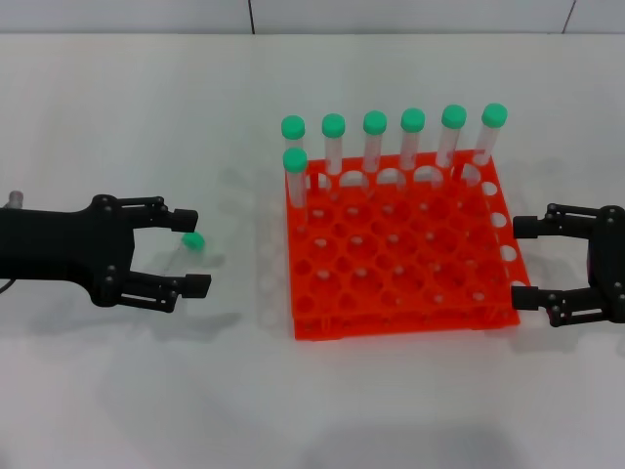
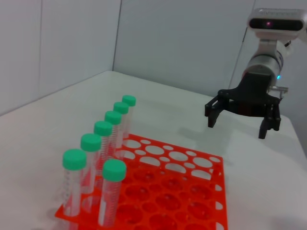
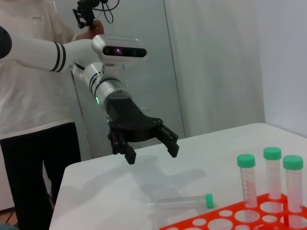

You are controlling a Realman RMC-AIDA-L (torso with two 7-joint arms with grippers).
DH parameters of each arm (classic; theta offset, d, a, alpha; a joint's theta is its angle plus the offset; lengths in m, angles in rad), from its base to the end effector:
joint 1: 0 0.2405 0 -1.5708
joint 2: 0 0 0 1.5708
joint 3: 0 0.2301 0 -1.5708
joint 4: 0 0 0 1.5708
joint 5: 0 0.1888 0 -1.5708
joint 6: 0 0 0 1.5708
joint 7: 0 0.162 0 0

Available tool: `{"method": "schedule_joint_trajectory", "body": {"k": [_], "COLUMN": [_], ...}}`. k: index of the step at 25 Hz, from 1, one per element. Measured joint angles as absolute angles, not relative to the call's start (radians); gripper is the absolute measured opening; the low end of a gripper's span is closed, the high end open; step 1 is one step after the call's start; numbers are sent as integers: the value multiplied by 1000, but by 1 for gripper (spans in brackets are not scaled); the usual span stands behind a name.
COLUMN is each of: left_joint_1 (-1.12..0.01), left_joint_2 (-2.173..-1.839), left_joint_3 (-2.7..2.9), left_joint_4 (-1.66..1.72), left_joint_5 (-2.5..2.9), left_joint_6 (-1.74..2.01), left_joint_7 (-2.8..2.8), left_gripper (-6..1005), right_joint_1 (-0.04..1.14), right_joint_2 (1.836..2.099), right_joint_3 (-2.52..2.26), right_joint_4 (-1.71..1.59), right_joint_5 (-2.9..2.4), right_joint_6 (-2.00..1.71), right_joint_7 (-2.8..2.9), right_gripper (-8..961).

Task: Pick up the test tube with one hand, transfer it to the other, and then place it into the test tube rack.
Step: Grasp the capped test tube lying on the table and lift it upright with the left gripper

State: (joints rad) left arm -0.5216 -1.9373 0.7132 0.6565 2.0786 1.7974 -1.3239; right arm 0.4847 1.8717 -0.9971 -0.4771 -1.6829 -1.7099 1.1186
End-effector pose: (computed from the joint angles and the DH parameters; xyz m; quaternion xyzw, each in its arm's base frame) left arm -0.2389 0.2819 0.0365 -0.9684 -0.1522 -0.1920 0.0476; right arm 0.2358 0.2793 0.0295 -0.9571 0.0994 0.2618 0.0740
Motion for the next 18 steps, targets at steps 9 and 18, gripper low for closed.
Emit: {"method": "schedule_joint_trajectory", "body": {"k": [9, 18], "left_joint_1": [-524, -507], "left_joint_2": [-1940, -1976], "left_joint_3": [713, 708], "left_joint_4": [666, 812], "left_joint_5": [2079, 2075], "left_joint_6": [1785, 1792], "left_joint_7": [-1326, -1529], "left_gripper": [874, 874], "right_joint_1": [488, 481], "right_joint_2": [1875, 1880], "right_joint_3": [-995, -979], "right_joint_4": [-477, -477], "right_joint_5": [-1683, -1674], "right_joint_6": [-1709, -1691], "right_joint_7": [1120, 1118], "right_gripper": [855, 855]}}
